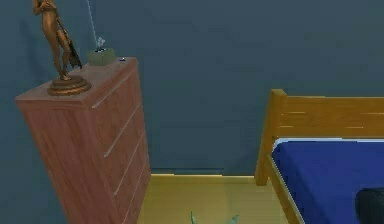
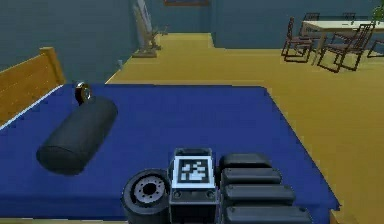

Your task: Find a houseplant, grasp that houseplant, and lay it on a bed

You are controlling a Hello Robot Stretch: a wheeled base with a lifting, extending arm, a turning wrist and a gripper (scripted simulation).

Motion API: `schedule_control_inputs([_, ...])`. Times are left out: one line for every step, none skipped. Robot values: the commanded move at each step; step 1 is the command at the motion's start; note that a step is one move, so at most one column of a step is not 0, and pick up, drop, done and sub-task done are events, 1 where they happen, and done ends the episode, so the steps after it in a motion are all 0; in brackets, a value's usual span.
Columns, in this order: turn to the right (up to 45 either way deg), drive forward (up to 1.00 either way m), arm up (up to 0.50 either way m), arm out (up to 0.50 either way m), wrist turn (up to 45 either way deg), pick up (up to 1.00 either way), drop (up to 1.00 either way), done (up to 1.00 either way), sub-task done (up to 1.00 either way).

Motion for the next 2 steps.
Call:
schedule_control_inputs([3.0,0.0,0.0,0.0,0.0,0.0,0.0,0.0,0.0])
schedule_control_inputs([0.0,0.25,0.0,0.0,0.0,0.0,0.0,0.0,0.0])
